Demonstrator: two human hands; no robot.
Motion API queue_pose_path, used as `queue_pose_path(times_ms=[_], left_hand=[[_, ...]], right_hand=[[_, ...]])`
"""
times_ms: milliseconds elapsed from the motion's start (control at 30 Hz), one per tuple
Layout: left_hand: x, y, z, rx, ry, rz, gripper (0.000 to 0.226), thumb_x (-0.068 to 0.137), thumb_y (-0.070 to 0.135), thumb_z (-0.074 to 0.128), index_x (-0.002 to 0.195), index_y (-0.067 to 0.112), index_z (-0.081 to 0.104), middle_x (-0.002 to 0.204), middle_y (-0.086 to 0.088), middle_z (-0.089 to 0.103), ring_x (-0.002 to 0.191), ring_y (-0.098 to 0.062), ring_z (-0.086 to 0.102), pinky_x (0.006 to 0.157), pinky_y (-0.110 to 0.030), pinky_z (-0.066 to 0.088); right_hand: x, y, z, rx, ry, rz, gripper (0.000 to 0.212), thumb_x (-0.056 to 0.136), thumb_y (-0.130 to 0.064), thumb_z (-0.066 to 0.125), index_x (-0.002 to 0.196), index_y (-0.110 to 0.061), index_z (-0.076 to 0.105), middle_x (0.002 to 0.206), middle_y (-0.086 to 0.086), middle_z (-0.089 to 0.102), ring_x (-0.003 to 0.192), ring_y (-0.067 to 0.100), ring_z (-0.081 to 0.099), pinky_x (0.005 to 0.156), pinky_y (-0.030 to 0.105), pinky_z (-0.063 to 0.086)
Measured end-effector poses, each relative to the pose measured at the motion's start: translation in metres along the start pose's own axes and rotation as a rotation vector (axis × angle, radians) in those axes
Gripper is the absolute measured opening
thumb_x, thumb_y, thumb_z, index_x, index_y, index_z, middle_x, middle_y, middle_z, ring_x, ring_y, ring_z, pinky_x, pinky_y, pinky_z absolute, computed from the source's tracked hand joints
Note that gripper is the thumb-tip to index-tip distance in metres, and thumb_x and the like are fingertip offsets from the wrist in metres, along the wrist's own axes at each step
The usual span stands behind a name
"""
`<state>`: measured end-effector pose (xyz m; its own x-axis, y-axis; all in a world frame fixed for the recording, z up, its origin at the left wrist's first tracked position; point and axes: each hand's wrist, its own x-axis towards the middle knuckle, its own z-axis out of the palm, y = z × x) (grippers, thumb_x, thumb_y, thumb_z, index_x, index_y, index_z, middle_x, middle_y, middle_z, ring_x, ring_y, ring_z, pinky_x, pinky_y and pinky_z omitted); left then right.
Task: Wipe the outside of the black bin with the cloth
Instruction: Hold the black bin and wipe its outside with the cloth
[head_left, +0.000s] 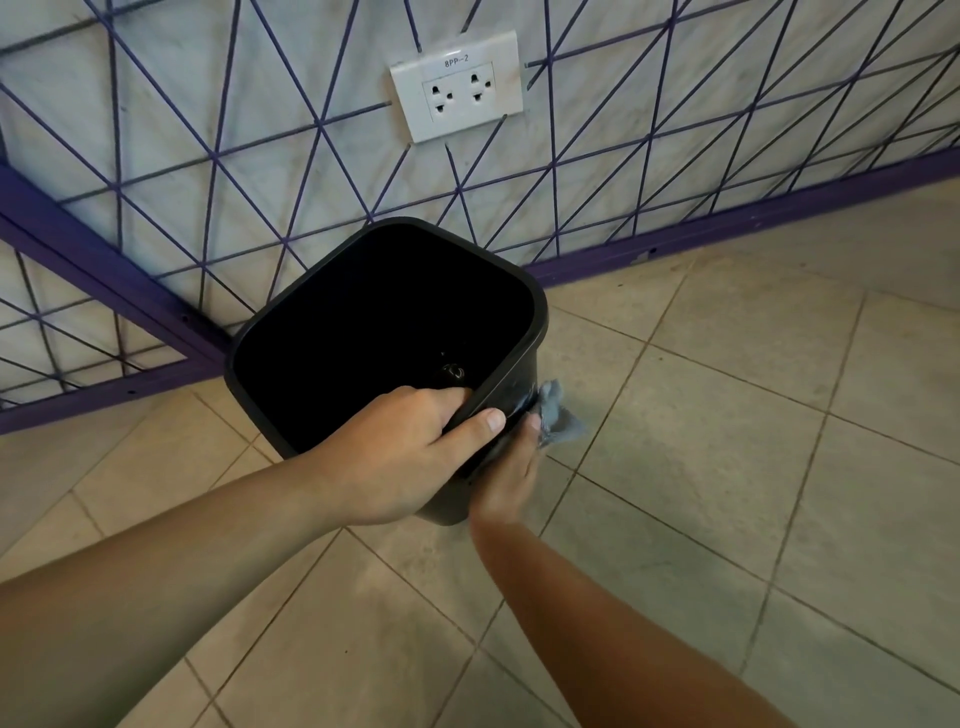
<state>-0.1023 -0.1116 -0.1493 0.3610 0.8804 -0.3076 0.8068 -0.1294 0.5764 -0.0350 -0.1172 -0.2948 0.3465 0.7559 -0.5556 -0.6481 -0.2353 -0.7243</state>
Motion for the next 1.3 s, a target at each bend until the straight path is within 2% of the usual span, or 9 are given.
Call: queue_pose_path(times_ms=[133, 233, 400, 633, 767, 833, 1000, 1133, 1300], left_hand=[[-0.001, 0.000, 0.001, 0.010, 0.011, -0.005, 0.043, 0.098, 0.056, 0.039, 0.115, 0.029, 0.067, 0.098, 0.010, 0.073, 0.096, 0.002, 0.066, 0.086, -0.029, 0.057], [0.000, 0.000, 0.000, -0.007, -0.008, -0.002, 0.039, 0.100, 0.052, 0.042, 0.120, 0.028, 0.066, 0.102, 0.011, 0.073, 0.100, 0.002, 0.066, 0.090, -0.031, 0.056], [0.000, 0.000, 0.000, -0.004, 0.017, -0.002, 0.044, 0.098, 0.055, 0.041, 0.120, 0.026, 0.066, 0.104, 0.009, 0.073, 0.101, 0.000, 0.066, 0.091, -0.033, 0.056], [0.001, -0.001, 0.000, -0.018, 0.007, -0.010, 0.038, 0.100, 0.053, 0.044, 0.118, 0.029, 0.067, 0.102, 0.012, 0.073, 0.098, 0.002, 0.066, 0.090, -0.034, 0.056], [0.000, 0.000, -0.001, -0.007, -0.008, -0.006, 0.043, 0.100, 0.055, 0.041, 0.122, 0.026, 0.065, 0.107, 0.007, 0.073, 0.103, -0.004, 0.066, 0.092, -0.040, 0.055], [0.000, -0.001, -0.001, -0.006, -0.012, -0.014, 0.042, 0.100, 0.055, 0.041, 0.119, 0.027, 0.066, 0.104, 0.007, 0.073, 0.100, -0.004, 0.067, 0.090, -0.040, 0.056], [0.000, -0.002, -0.002, 0.010, -0.011, -0.003, 0.047, 0.099, 0.058, 0.039, 0.118, 0.024, 0.066, 0.103, 0.006, 0.073, 0.100, -0.005, 0.067, 0.090, -0.040, 0.056], [0.001, -0.002, -0.002, -0.012, -0.007, -0.013, 0.041, 0.100, 0.055, 0.042, 0.114, 0.026, 0.068, 0.099, 0.009, 0.074, 0.096, -0.002, 0.068, 0.088, -0.038, 0.056], [0.001, -0.001, -0.002, -0.019, -0.010, -0.015, 0.042, 0.100, 0.055, 0.042, 0.114, 0.026, 0.068, 0.099, 0.009, 0.074, 0.096, -0.001, 0.068, 0.088, -0.037, 0.056]], right_hand=[[0.024, -0.015, -0.001, 0.020, 0.014, 0.126, 0.054, 0.119, -0.042, 0.032, 0.161, -0.013, 0.050, 0.154, 0.016, 0.062, 0.140, 0.028, 0.059, 0.120, 0.042, 0.045], [0.004, -0.007, 0.000, -0.063, -0.055, 0.018, 0.062, 0.111, -0.053, 0.037, 0.161, -0.017, 0.049, 0.152, 0.011, 0.064, 0.141, 0.025, 0.061, 0.124, 0.046, 0.047], [0.020, -0.005, -0.018, -0.071, -0.135, 0.052, 0.055, 0.120, -0.037, 0.028, 0.164, -0.010, 0.046, 0.160, 0.017, 0.059, 0.152, 0.029, 0.053, 0.133, 0.052, 0.038], [-0.005, -0.004, -0.005, -0.019, -0.087, 0.004, 0.054, 0.118, -0.043, 0.034, 0.163, -0.016, 0.047, 0.153, 0.011, 0.064, 0.145, 0.025, 0.059, 0.127, 0.047, 0.045], [0.018, -0.015, -0.003, -0.014, 0.000, 0.236, 0.059, 0.118, -0.048, 0.030, 0.163, -0.014, 0.047, 0.156, 0.017, 0.061, 0.149, 0.034, 0.056, 0.130, 0.054, 0.041], [0.010, -0.014, 0.001, -0.017, -0.027, 0.176, 0.057, 0.117, -0.048, 0.031, 0.160, -0.017, 0.052, 0.151, 0.014, 0.066, 0.143, 0.032, 0.060, 0.127, 0.053, 0.045], [0.002, -0.006, -0.010, -0.040, -0.064, 0.120, 0.049, 0.120, -0.034, 0.028, 0.152, -0.012, 0.058, 0.141, 0.014, 0.071, 0.134, 0.027, 0.064, 0.108, 0.037, 0.053], [0.003, -0.014, 0.002, -0.016, -0.004, 0.199, 0.051, 0.118, -0.037, 0.033, 0.156, -0.012, 0.056, 0.147, 0.015, 0.068, 0.138, 0.031, 0.063, 0.121, 0.048, 0.050], [0.001, -0.009, -0.004, -0.021, -0.009, 0.162, 0.049, 0.119, -0.034, 0.033, 0.152, -0.009, 0.059, 0.141, 0.014, 0.069, 0.128, 0.027, 0.065, 0.114, 0.042, 0.052]])
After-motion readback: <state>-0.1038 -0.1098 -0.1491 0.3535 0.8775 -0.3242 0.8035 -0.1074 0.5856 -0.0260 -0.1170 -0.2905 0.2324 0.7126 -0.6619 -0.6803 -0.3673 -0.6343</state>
